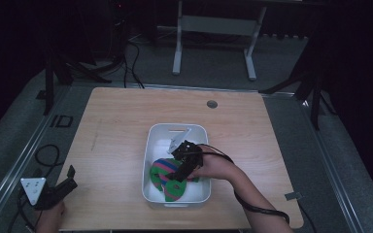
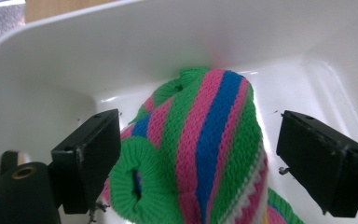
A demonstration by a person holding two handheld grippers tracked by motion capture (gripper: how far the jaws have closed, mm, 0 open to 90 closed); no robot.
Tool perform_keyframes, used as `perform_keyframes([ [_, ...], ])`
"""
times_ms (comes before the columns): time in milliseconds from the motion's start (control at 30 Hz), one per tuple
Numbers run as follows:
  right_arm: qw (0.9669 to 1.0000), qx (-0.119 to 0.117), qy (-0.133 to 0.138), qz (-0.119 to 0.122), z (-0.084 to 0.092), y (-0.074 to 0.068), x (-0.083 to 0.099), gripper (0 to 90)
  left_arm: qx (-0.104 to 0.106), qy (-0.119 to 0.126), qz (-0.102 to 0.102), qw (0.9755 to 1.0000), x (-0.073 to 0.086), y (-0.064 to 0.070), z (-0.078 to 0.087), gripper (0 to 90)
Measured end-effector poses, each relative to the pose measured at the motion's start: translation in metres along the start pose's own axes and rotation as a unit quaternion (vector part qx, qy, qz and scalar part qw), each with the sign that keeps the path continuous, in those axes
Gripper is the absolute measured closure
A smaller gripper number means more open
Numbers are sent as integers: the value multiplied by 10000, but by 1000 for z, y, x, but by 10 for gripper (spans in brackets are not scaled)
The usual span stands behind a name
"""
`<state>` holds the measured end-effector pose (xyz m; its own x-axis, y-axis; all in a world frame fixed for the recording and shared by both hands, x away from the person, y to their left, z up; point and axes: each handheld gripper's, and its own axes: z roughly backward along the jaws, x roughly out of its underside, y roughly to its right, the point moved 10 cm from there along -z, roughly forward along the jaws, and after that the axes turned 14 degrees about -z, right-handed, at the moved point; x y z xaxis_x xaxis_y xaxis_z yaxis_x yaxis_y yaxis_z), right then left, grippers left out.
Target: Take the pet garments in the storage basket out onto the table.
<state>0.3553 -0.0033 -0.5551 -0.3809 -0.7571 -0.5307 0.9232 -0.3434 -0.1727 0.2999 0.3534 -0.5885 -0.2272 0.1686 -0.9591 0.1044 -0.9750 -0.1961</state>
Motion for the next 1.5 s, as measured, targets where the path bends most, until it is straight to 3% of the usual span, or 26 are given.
perform_keyframes([
  [300,9976,161,-670,-93,-30,1,8,134,15,3,7,10000,0,0,0,10],
  [467,9923,305,-1192,126,-48,-5,20,147,17,6,5,10000,0,0,0,10],
  [500,9914,318,-1255,203,-50,-6,22,174,18,5,3,10000,0,0,0,10],
  [600,9888,342,-1411,347,-53,-8,25,377,23,-1,0,10000,0,0,0,9],
  [667,9883,264,-1432,451,-52,-12,26,604,22,2,7,10000,0,0,0,10],
  [700,9884,219,-1450,386,-50,-14,26,676,23,2,9,10000,0,0,0,10],
  [767,9903,243,-1307,417,-44,-14,22,779,24,4,11,10000,0,0,0,10],
  [967,9962,191,-786,322,-16,-10,12,801,24,4,17,10000,0,0,0,10],
  [1100,9981,196,-516,286,3,-8,4,802,14,-1,12,10000,0,0,0,10],
  [1133,9990,199,-293,271,18,-6,-2,802,13,0,13,10000,0,0,0,10],
  [1500,9981,358,398,308,76,-6,-32,802,10,-3,13,10000,0,0,0,10],
])
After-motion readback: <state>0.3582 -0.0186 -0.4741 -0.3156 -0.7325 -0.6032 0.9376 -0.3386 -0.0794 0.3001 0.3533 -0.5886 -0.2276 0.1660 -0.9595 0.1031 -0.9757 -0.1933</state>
